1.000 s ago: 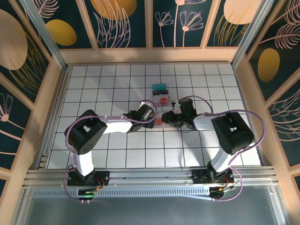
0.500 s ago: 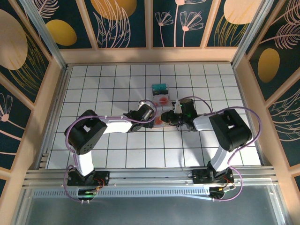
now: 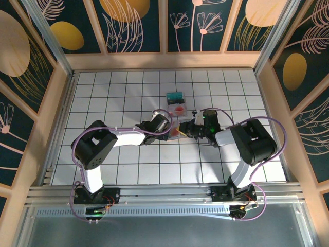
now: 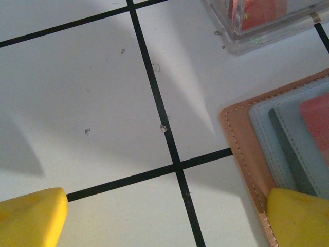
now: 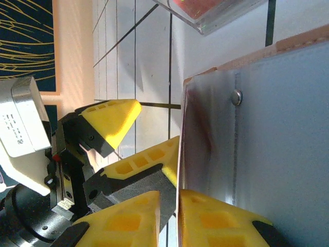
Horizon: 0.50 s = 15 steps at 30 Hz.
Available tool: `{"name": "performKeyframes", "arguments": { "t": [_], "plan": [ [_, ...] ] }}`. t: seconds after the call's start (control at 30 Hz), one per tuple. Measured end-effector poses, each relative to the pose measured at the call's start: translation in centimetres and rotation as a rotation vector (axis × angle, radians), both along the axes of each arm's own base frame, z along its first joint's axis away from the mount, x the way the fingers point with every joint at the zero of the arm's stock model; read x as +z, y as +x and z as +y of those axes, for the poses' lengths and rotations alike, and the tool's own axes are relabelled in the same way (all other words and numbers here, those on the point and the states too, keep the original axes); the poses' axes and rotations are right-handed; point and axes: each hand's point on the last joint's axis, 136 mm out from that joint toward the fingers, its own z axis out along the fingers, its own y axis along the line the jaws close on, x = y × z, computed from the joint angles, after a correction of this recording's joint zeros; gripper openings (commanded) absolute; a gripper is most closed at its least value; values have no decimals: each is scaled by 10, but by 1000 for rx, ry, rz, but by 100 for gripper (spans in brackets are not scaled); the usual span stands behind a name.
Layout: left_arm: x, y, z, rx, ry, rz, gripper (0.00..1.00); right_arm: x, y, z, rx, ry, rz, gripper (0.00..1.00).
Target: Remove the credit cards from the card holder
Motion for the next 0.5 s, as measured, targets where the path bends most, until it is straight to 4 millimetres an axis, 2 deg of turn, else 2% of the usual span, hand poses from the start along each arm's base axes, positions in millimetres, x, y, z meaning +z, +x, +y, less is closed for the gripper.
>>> {"name": "performKeyframes", "arguments": {
  "t": [0.3,0.5],
  "plan": [
    [0,0,0,3,1,2,99,-3,3,-12,-36,7,14,14],
    [0,0,0,4,5,-2,99,-4,4,-14,-48,8,25,4]
  ]
}}
